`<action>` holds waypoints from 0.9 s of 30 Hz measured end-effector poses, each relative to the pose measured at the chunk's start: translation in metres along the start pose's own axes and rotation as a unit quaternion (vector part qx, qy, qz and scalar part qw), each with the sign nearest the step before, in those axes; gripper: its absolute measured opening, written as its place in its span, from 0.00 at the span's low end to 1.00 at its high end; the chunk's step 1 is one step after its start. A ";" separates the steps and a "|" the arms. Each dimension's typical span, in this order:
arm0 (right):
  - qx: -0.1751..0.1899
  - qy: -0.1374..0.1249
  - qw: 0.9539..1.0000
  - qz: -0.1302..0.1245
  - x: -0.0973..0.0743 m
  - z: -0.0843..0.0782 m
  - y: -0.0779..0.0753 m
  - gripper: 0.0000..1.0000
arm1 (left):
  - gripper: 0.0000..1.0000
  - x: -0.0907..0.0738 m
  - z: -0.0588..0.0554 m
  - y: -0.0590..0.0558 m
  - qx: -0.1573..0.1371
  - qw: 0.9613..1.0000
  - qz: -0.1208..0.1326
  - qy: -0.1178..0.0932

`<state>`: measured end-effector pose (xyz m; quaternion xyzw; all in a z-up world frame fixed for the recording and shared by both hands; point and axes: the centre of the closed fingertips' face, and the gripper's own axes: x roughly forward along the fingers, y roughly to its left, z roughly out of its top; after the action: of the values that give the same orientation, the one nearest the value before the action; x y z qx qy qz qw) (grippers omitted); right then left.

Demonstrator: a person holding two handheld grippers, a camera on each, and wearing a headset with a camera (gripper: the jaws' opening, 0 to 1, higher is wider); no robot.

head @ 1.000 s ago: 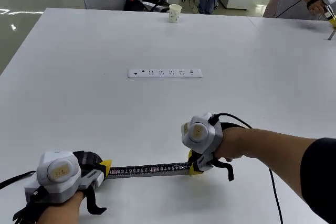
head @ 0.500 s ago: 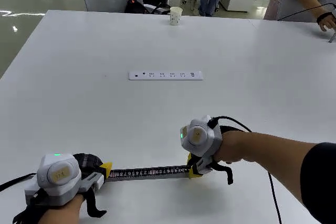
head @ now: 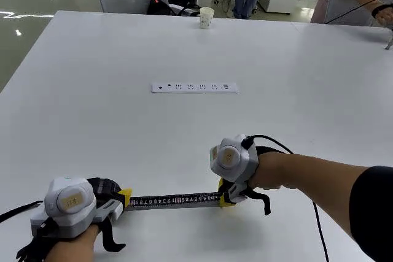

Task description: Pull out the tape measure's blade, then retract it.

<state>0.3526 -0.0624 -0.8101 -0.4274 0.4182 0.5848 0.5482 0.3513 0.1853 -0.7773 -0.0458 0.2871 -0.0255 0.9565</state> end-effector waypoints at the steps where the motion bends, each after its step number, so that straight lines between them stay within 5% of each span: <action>1: 0.001 0.000 1.000 0.000 0.000 0.001 0.000 0.10 | 0.65 0.000 0.000 0.000 0.000 1.000 0.000 0.000; 27: 0.010 -0.003 1.000 -0.001 0.003 0.008 -0.001 0.10 | 0.65 0.002 -0.001 0.001 -0.003 1.000 -0.002 0.005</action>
<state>0.3529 -0.0539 -0.8102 -0.4208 0.4217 0.5812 0.5544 0.3526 0.1857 -0.7788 -0.0490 0.2916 -0.0271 0.9549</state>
